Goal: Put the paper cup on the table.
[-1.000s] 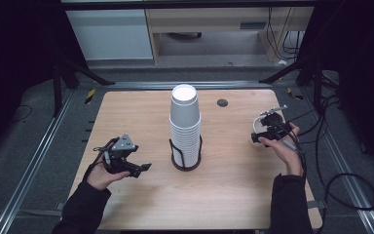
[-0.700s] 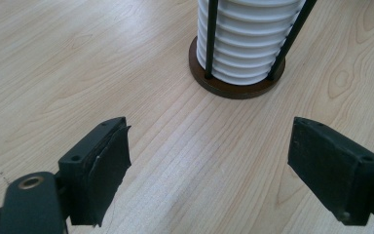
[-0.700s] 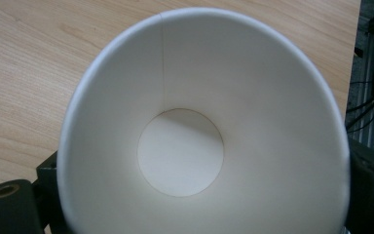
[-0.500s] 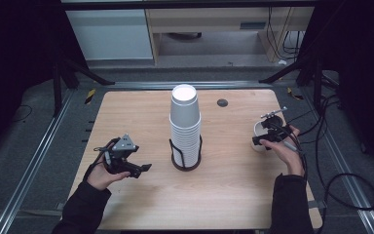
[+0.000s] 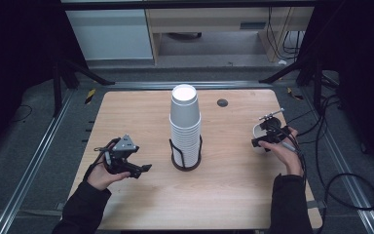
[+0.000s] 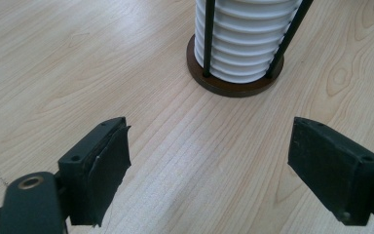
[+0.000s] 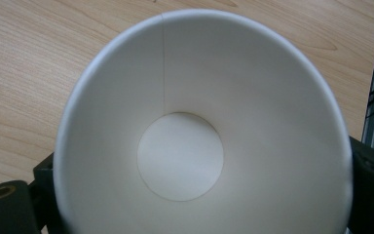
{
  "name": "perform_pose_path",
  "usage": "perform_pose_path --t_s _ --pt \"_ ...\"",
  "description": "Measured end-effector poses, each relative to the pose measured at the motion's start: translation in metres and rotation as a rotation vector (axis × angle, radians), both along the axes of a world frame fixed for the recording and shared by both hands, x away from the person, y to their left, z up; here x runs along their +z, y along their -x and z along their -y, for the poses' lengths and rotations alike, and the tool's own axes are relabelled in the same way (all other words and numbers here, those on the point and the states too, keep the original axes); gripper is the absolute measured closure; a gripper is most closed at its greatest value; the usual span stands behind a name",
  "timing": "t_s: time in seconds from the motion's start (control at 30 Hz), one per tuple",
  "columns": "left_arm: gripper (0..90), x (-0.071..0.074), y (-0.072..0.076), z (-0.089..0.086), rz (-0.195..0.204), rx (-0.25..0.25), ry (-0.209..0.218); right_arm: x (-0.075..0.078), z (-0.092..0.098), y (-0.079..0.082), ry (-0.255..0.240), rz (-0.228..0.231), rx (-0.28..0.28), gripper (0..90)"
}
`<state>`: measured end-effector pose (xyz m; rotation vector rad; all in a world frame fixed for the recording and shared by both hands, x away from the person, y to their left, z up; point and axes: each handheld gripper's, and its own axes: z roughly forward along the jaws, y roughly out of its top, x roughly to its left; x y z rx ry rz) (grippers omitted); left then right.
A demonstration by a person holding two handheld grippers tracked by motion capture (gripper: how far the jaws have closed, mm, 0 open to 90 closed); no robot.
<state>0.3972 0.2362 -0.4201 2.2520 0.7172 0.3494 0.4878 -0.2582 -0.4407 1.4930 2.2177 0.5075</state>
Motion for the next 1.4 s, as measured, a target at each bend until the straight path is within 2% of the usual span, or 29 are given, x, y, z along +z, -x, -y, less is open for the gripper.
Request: perform_pose_path --t_s 0.47,1.0,1.2,1.4 --pt "14.5 0.000 0.000 0.000 -0.002 -0.004 -0.002 0.002 -0.002 0.001 -0.026 -0.013 0.030 3.8" --pt "14.5 -0.001 0.000 0.001 -0.006 -0.009 -0.006 0.011 -0.004 0.005 -0.036 0.008 0.038 2.0" --pt "14.5 -0.001 0.000 0.001 -0.007 -0.012 -0.006 0.006 -0.003 0.009 -0.025 -0.028 0.045 1.7" --pt "14.5 -0.001 0.000 0.001 -0.009 -0.013 -0.008 0.005 0.001 0.015 -0.022 -0.036 0.045 1.6"
